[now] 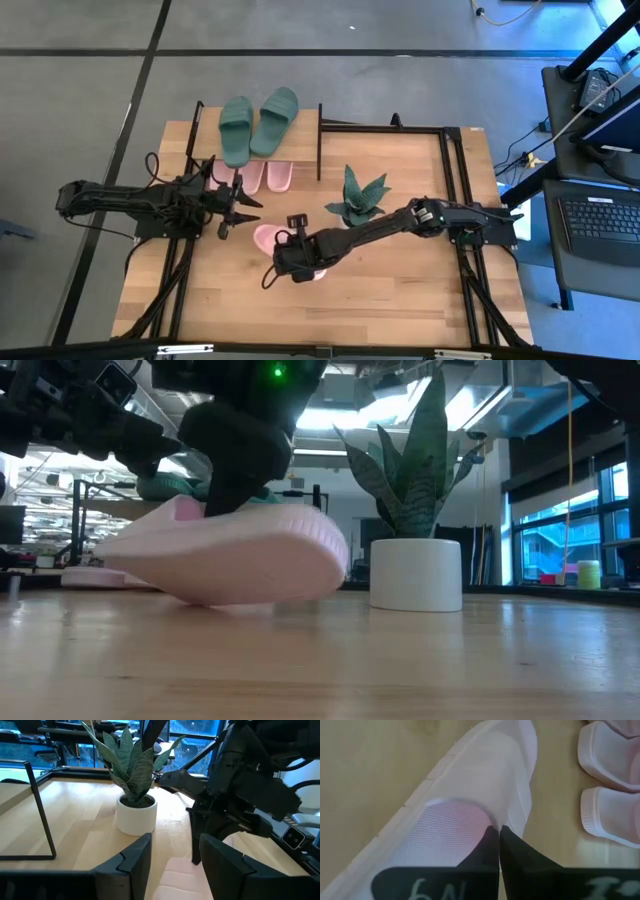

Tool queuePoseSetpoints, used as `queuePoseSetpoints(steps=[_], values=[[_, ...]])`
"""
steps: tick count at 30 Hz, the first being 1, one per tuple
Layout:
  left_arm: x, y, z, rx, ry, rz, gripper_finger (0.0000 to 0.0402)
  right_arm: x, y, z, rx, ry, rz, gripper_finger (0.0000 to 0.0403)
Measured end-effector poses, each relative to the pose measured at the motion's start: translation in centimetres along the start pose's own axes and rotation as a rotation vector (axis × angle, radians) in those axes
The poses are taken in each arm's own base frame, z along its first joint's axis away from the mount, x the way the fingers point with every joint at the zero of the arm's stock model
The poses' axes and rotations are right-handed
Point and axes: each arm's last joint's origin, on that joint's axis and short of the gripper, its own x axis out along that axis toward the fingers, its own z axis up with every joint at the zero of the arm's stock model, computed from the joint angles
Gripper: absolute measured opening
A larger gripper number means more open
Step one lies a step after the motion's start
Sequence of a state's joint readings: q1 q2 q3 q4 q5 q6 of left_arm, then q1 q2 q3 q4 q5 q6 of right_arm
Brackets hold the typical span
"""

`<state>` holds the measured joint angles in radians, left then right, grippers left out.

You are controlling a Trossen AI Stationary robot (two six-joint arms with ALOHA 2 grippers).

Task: Pick and place slides into the shelf
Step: Put the pink slipper under the shelf

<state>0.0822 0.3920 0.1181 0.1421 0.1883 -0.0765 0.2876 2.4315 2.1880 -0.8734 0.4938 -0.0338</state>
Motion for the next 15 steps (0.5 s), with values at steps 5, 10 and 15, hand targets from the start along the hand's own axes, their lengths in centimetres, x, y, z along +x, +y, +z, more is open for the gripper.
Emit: queuePoseSetpoints(steps=[5, 10, 15], values=[[0.00, 0.00, 0.00, 0.000, 0.000, 0.000, 0.0160, 0.49, -0.61, -0.09, 0.021, 0.009, 0.052, 0.0002], [0.00, 0.00, 0.00, -0.001, 0.000, 0.000, 0.0160, 0.61, -0.81, -0.12, 0.020, 0.012, 0.061, 0.0027], [0.00, 0.00, 0.00, 0.000, 0.000, 0.000, 0.0160, 0.56, -0.72, -0.12, -0.006, 0.012, 0.062, 0.0052]])
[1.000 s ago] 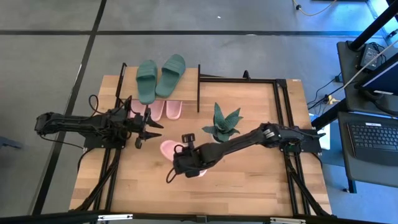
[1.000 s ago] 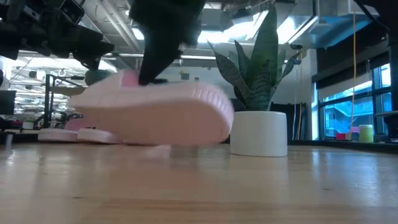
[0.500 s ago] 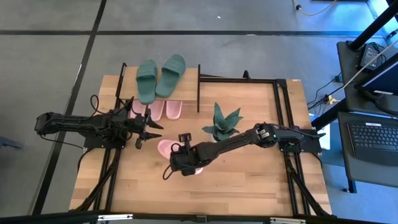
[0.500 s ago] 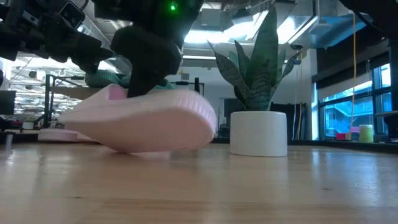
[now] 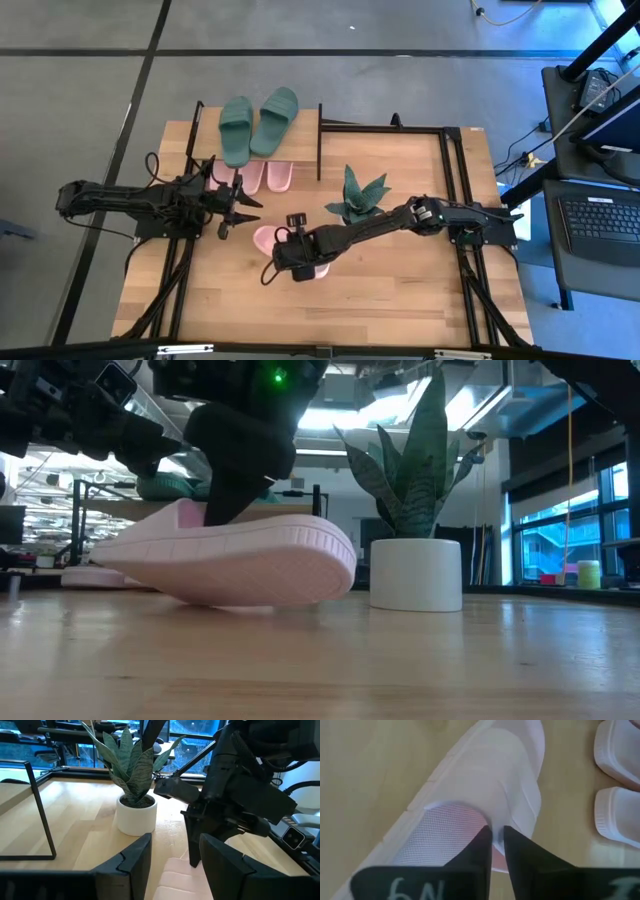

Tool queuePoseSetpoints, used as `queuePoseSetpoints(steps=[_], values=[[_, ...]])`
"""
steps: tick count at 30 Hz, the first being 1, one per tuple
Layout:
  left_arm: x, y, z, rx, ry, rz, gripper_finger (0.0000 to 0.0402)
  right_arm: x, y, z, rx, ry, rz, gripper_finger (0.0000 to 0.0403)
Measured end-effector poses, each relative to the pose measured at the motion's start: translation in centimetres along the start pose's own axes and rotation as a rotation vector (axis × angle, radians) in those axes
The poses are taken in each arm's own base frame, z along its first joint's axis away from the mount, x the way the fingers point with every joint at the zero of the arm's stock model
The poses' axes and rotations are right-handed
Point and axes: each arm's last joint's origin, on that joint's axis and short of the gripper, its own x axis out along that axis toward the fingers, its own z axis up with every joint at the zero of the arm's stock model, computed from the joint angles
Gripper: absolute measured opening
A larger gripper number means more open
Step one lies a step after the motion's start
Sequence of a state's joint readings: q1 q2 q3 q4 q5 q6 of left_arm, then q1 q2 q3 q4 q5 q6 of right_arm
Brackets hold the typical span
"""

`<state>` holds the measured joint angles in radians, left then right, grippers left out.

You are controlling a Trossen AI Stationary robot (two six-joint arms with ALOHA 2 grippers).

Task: Pick and place slides into the shelf
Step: Put the pink slipper under the shelf

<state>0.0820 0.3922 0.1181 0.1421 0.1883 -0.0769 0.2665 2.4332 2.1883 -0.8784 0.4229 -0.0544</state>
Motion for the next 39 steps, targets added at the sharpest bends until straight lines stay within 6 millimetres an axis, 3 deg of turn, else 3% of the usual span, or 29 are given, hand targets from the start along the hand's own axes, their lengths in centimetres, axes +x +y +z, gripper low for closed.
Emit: queuePoseSetpoints(steps=[12, 21, 27, 39], values=[[0.0, 0.0, 0.0, -0.001, 0.000, 0.000, 0.0160, -0.2, -0.2, -0.2, -0.009, 0.019, -0.003, 0.0125], [0.0, 0.0, 0.0, -0.028, 0.000, -0.003, 0.0160, -3.0, -1.1, 0.1, -0.014, 0.090, 0.038, 0.0152], [0.0, -0.1, 0.0, -0.051, 0.002, -0.020, 0.0160, -7.4, -1.7, -0.5, -0.025, 0.156, 0.045, 0.0154], [0.0, -0.1, 0.0, -0.052, 0.004, -0.043, 0.0160, -22.2, -2.3, -2.0, -0.086, -0.076, 0.073, 0.0154]])
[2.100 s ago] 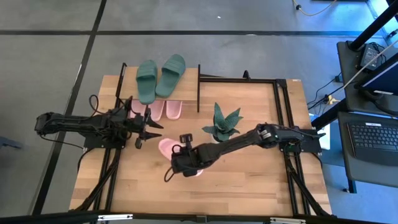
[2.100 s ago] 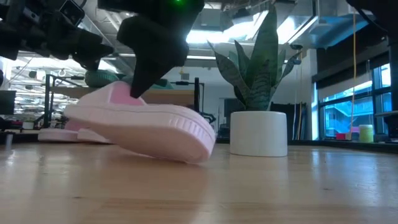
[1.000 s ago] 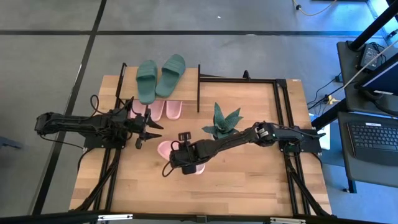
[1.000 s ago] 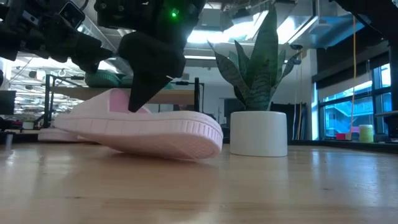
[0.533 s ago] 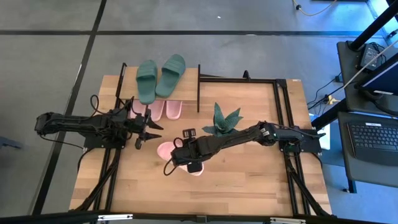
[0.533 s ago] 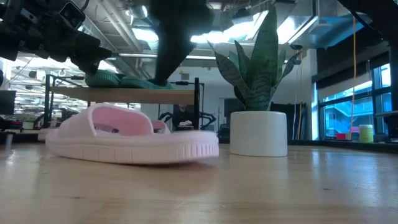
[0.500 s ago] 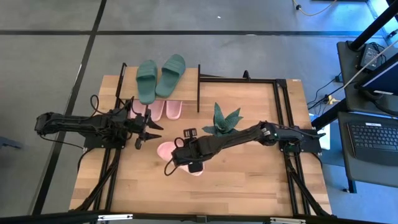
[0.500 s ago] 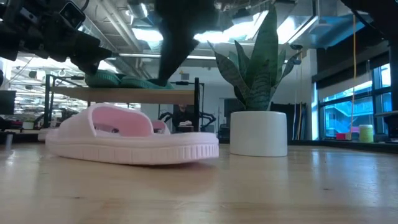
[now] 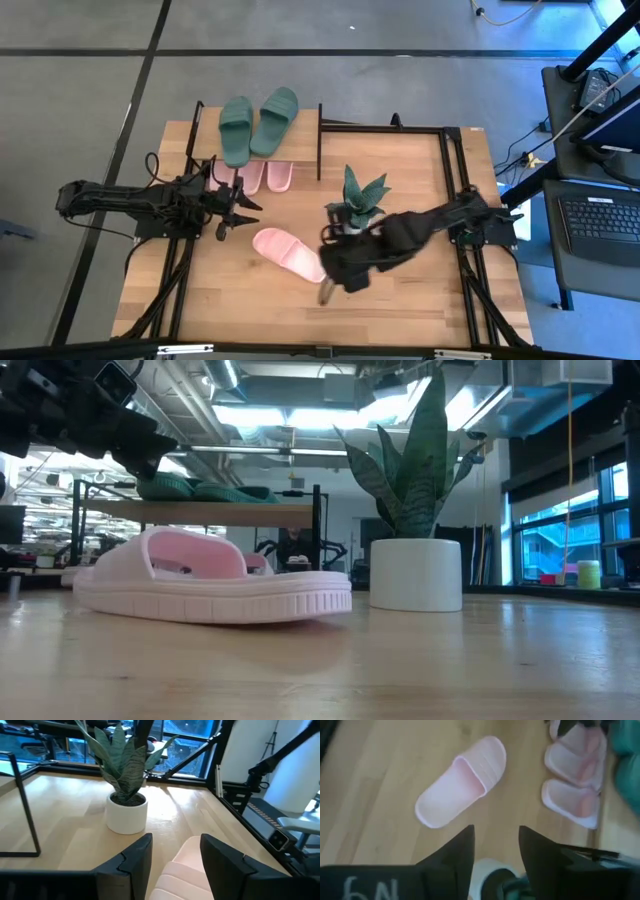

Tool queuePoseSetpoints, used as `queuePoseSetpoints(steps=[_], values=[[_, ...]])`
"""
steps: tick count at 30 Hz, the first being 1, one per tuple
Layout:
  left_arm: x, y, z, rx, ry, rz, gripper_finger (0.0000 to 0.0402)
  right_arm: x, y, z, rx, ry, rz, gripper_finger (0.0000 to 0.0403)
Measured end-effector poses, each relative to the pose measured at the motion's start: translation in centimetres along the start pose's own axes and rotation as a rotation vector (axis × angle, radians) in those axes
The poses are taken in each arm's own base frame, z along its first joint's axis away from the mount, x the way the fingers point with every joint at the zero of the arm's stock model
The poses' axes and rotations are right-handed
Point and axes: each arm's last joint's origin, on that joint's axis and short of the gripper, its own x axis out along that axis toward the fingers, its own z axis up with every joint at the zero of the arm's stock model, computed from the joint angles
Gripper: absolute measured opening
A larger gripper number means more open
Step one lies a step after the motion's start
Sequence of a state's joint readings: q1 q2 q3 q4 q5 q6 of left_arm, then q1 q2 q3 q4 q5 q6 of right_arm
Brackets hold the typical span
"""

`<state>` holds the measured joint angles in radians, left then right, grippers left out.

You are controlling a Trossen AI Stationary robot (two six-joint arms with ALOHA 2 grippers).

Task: Pick and place slides into the shelf
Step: Put the pink slipper under the shelf

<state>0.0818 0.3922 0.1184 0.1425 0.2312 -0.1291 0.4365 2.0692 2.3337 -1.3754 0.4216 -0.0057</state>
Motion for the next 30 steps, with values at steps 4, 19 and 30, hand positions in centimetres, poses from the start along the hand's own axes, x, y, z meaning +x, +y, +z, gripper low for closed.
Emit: queuePoseSetpoints(steps=[4, 19, 30], values=[[0.0, -0.1, 0.0, 0.000, 0.003, -0.021, 0.0160, -3.9, -0.4, -2.0, 0.019, 0.039, 0.009, 0.0154], [0.0, -0.1, -0.2, -0.004, 0.020, -0.028, 0.0160, -11.0, -3.0, -3.7, -0.042, -0.252, 0.485, 0.0154], [0.0, -0.1, -0.4, -0.011, 0.046, -0.038, 0.0160, -8.8, -4.6, -10.2, 0.063, -0.459, 0.417, 0.0154]])
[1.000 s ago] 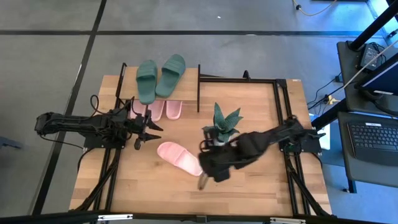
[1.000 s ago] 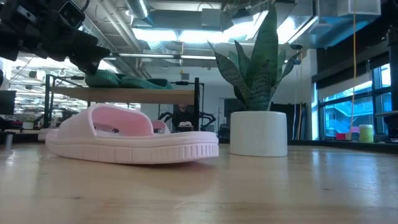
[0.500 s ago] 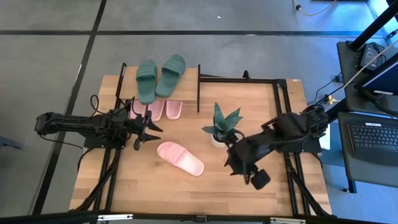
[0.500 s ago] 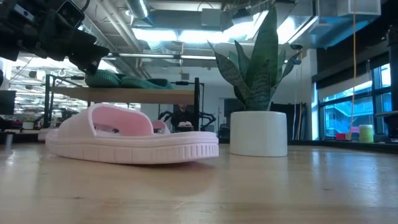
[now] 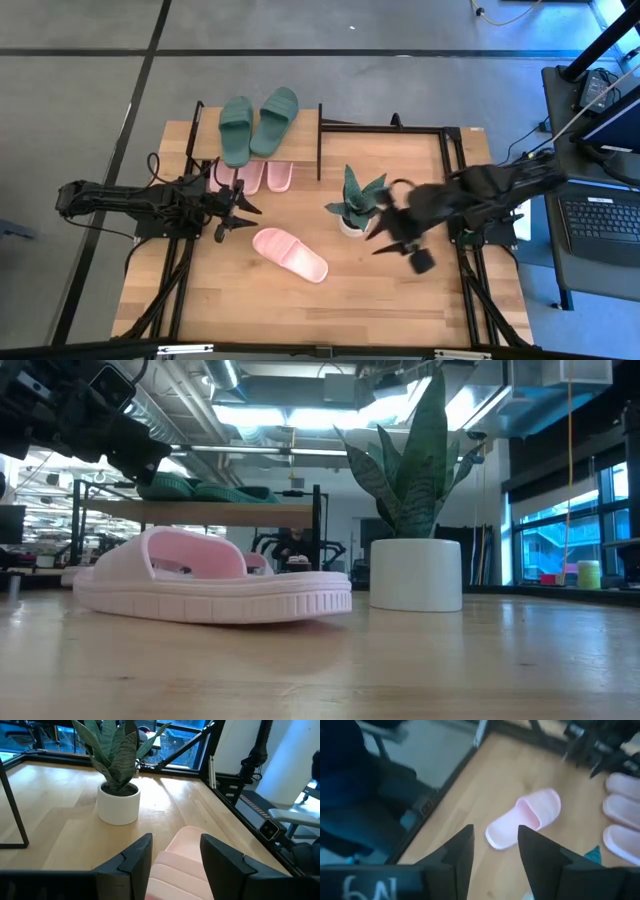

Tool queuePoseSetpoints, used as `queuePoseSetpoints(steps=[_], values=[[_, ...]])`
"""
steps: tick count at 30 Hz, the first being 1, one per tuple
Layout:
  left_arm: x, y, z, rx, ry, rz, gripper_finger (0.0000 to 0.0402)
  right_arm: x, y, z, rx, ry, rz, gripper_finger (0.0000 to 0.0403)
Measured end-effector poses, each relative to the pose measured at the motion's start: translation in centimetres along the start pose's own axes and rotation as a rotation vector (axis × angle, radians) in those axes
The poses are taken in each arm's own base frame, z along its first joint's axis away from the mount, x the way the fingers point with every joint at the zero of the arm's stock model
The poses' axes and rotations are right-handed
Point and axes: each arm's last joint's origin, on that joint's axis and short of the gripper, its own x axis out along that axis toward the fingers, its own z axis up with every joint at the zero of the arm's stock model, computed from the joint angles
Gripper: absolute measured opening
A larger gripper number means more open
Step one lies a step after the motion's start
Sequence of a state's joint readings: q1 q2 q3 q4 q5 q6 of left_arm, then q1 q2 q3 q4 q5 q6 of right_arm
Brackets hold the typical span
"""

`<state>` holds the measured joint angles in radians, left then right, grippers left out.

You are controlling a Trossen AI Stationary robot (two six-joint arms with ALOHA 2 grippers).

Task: Pick and place slides into the shelf
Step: Put the pink slipper under the shelf

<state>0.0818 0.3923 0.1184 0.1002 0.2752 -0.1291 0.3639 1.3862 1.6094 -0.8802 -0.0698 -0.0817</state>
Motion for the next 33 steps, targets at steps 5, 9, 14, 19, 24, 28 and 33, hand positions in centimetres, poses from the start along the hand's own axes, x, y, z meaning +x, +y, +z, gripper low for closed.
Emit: queuePoseSetpoints(steps=[5, 9, 14, 19, 24, 28, 33], values=[[0.0, 0.0, 0.0, 0.001, -0.003, 0.000, 0.0160, -2.7, 0.2, -5.4, 0.031, -0.240, -0.028, 0.0154], [0.0, 0.0, 0.0, 0.007, -0.004, 0.000, 0.0160, -2.9, 0.0, -10.6, 0.056, -0.359, -0.072, 0.0154], [0.0, 0.0, 0.1, 0.011, -0.011, 0.000, 0.0160, -2.9, -0.7, -16.6, 0.154, -0.375, -0.210, 0.0154], [0.0, 0.1, 0.3, 0.015, -0.030, 0.039, 0.0160, -2.9, -1.2, -20.7, 0.212, -0.388, -0.349, 0.0154], [0.0, 0.2, 0.3, 0.014, -0.035, 0.085, 0.0160, -2.6, -2.0, -24.0, 0.258, -0.391, -0.577, 0.0154], [0.0, 0.2, 0.3, 0.014, -0.036, 0.087, 0.0160, -1.6, -2.5, -26.3, 0.286, -0.407, -0.659, 0.0154], [0.0, 0.2, 0.3, 0.014, -0.036, 0.087, 0.0160, -0.9, -2.8, -27.9, 0.287, -0.468, -0.705, 0.0154]])
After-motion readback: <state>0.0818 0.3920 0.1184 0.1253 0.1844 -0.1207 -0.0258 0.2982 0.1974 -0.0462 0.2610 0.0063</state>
